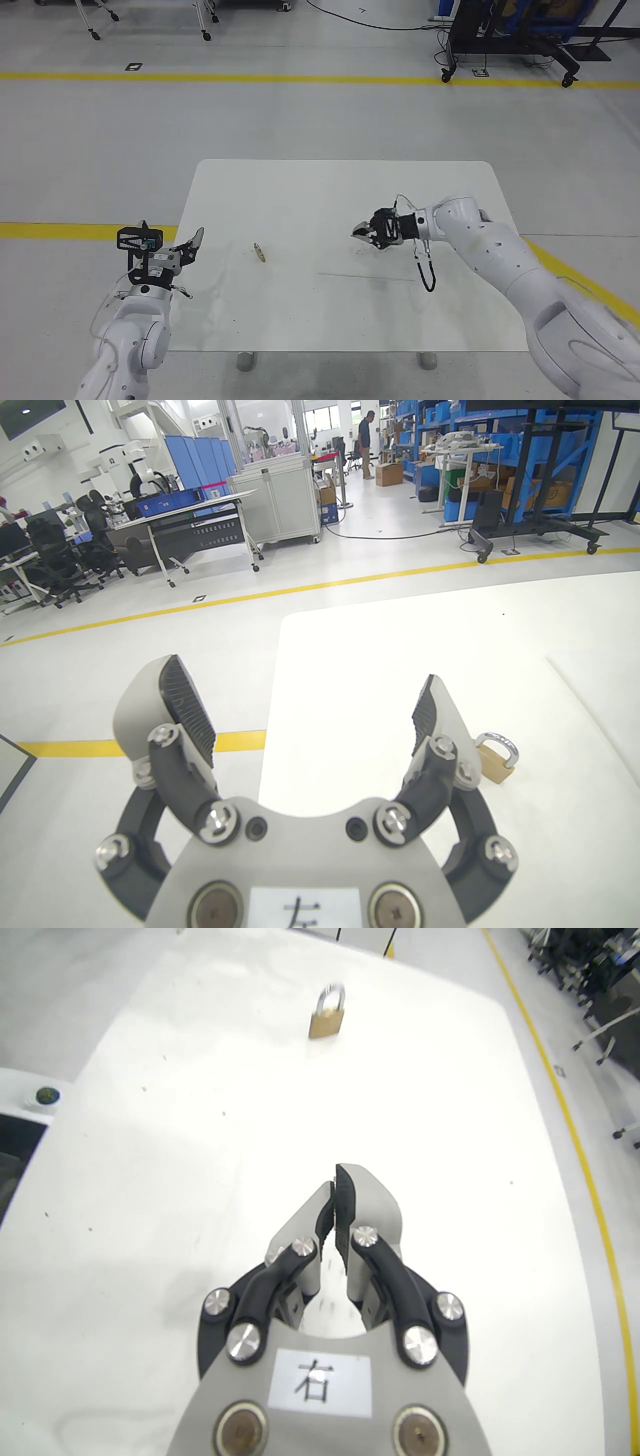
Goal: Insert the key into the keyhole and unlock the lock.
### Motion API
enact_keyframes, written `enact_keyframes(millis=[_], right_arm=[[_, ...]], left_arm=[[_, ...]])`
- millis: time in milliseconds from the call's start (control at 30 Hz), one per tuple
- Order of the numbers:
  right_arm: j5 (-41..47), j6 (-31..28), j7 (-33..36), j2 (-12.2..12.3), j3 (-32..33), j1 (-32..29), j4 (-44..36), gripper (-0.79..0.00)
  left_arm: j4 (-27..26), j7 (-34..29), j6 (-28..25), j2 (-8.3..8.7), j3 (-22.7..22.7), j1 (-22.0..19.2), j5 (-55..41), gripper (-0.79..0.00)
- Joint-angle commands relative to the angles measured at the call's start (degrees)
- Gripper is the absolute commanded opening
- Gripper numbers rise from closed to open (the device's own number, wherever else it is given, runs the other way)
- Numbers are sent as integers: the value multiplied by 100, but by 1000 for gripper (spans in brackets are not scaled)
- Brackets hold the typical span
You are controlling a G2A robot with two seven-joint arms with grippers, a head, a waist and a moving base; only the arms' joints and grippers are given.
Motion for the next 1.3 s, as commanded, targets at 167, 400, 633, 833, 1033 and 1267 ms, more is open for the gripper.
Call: enact_keyframes(millis=[167, 400, 633, 833, 1033, 1267], right_arm=[[818, -111, 144, 144, 155, -236, -226, -785], [818, -111, 144, 144, 155, -236, -226, -785], [2000, -34, 69, 89, 398, -636, -420, -785], [3254, -279, 314, 103, 654, -873, -755, -785], [3254, -279, 314, 103, 654, -873, -755, -785], [4428, -406, 487, -31, 583, -1184, -945, -785]], left_arm=[[0, 0, 0, 0, 0, 0, 0, 0], [0, 0, 0, 0, 0, 0, 0, 0], [-61, -200, -250, -83, 255, -199, -1165, 0], [-20, -482, -806, -130, 478, -513, -2204, 0], [-20, -482, -806, -130, 478, -513, -2204, 0], [332, -328, -1136, -271, 820, -805, -4450, 0]])
